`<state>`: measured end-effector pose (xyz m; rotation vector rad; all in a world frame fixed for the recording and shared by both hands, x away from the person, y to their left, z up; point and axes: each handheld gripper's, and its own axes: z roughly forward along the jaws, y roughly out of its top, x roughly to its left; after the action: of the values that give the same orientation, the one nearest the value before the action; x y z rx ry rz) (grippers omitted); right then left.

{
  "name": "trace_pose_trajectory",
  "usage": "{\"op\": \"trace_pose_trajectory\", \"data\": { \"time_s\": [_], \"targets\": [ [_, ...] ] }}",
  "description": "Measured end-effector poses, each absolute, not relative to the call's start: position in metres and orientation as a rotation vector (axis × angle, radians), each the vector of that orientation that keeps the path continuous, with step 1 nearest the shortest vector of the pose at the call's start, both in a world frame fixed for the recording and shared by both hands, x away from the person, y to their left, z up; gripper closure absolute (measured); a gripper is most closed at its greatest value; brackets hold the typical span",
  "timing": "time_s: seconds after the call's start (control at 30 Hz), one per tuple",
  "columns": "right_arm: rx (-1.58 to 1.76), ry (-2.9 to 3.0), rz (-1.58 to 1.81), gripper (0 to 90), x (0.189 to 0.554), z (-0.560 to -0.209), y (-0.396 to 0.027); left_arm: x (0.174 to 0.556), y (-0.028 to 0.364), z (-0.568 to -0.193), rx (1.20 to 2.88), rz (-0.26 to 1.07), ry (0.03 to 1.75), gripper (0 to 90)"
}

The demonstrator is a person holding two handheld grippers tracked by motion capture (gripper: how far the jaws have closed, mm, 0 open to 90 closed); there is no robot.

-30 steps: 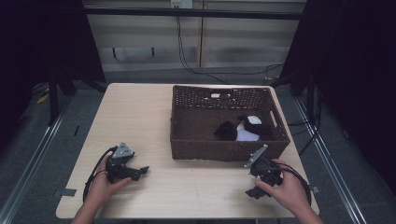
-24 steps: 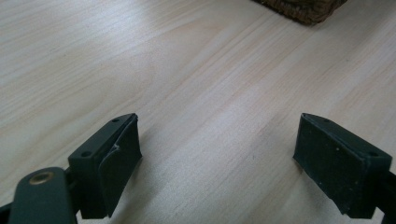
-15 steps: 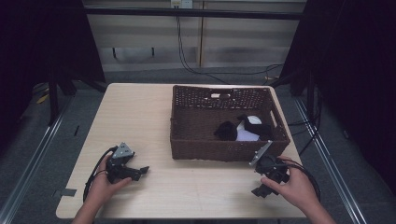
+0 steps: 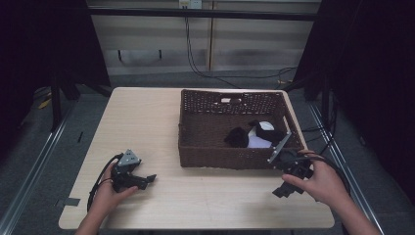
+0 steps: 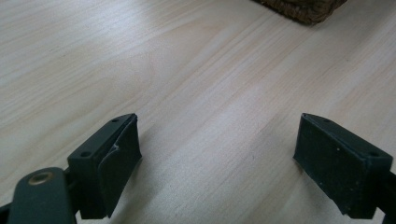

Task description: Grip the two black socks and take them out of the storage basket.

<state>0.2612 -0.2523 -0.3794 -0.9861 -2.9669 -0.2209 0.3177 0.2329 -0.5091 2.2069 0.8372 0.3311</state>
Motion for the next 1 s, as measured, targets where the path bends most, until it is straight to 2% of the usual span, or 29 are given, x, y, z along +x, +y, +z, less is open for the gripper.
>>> {"op": "trace_pose_trajectory", "data": {
  "time_s": [0.37,1.0],
  "targets": [
    [-1.018,-2.963,-0.218,14.9,0.293,-0.333,-0.256,0.318,0.232,-0.509,2.195,0.331,0.843,13.2],
    [-1.29,-2.915,-0.24,14.4,0.363,-0.33,-0.272,0.318,0.232,-0.509,2.201,0.327,0.841,12.8]
  ]
}}
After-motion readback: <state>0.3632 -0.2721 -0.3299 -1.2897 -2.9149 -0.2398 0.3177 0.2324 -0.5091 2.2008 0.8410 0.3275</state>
